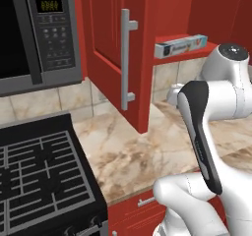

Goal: Retrieve the tupperware and aluminum foil from the cabinet and place them on the dining counter near the plate with corn and onion to prepare for storing leftovers.

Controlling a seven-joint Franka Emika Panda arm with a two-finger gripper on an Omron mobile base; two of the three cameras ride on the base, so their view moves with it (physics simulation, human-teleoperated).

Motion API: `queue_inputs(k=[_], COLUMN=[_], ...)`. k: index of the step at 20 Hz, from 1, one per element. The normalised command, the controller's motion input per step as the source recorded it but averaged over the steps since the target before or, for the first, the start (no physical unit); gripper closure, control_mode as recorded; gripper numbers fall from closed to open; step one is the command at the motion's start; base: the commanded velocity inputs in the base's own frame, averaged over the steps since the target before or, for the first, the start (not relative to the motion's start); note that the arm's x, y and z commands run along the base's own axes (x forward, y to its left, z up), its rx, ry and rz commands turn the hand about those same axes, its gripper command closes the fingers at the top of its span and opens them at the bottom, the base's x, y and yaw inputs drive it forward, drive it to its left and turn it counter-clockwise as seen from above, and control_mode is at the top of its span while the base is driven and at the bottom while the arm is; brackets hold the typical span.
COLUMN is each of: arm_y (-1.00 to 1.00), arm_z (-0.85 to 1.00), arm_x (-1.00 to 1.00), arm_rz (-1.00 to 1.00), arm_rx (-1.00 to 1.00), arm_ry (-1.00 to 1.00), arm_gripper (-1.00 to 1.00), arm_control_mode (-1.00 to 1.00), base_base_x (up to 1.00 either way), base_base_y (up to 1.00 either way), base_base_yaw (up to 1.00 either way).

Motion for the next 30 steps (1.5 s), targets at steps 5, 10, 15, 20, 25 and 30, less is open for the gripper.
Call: queue_inputs(k=[5, 10, 15, 20, 25, 30], arm_y=[0.0, -0.06, -0.23, -0.33, -0.05, 0.0], arm_z=[0.0, 0.02, 0.17, 0.17, 0.11, 0.35], arm_x=[0.0, 0.06, 0.2, 0.21, 0.31, 0.31], arm_rz=[0.0, 0.02, 0.08, 0.01, 0.0, 0.0], arm_rx=[0.0, 0.01, 0.01, 0.0, 0.0, -0.03], arm_ry=[0.0, -0.03, -0.17, -0.27, -0.27, -0.08], arm_gripper=[-1.0, -1.0, -1.0, -1.0, -1.0, -1.0], arm_control_mode=[1.0, -1.0, -1.0, -1.0, -1.0, -1.0], base_base_x=[0.33, 0.26, 0.0, 0.0, 0.0, 0.0], base_base_y=[-0.21, -0.23, 0.0, 0.0, 0.0, 0.0], base_base_yaw=[0.06, 0.07, 0.0, 0.0, 0.0, 0.0])
